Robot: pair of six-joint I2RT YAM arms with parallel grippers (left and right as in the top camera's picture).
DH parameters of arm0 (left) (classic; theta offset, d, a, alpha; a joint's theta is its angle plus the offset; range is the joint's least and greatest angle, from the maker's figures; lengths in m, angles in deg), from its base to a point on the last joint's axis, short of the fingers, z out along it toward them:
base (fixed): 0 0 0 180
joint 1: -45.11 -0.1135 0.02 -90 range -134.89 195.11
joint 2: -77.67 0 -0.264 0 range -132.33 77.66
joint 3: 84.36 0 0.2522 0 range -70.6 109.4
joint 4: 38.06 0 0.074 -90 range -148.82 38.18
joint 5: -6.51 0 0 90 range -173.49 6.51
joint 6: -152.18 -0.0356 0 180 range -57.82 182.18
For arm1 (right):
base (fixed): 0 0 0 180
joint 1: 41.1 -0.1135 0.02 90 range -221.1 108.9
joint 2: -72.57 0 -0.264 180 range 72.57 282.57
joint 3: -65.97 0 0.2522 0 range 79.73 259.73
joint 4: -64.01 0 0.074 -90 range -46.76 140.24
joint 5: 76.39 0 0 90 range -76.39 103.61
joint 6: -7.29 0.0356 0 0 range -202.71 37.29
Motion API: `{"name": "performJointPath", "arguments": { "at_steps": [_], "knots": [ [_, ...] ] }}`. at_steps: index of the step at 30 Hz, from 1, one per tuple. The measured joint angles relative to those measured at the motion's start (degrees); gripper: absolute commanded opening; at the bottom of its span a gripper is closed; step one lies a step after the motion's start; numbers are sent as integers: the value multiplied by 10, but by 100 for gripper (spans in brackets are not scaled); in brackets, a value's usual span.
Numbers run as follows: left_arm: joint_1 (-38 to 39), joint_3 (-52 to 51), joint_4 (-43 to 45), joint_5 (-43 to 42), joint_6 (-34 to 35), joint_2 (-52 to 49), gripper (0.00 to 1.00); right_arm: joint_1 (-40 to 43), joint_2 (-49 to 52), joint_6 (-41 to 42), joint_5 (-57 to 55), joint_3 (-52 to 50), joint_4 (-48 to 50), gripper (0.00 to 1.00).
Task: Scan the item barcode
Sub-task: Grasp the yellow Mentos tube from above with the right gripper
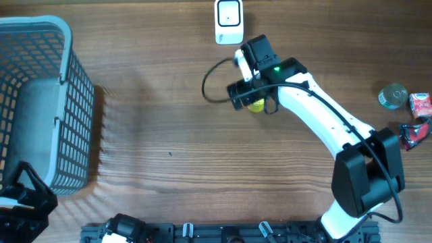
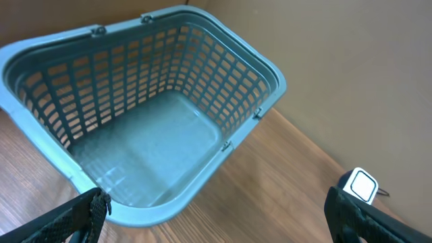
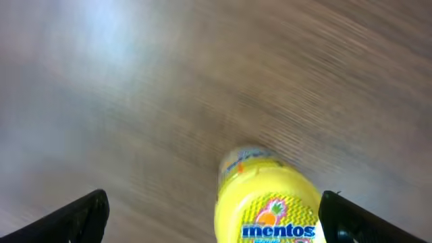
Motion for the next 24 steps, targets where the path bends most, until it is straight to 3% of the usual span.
{"name": "performJointPath", "arguments": {
  "at_steps": [2,4,13,20,24],
  "knots": [
    [0,0,0,-7,0,0,100,0,0,-98,11,0,-6,100],
    [0,0,0,-14,0,0,100,0,1,-141,17,0,14,100],
    [0,0,0,-29,0,0,100,30,92,-200,22,0,36,100],
    [0,0,0,-33,0,0,100,36,101,-207,22,0,18,65],
    [0,0,0,-33,0,0,100,36,101,-206,22,0,15,54]
  ]
}}
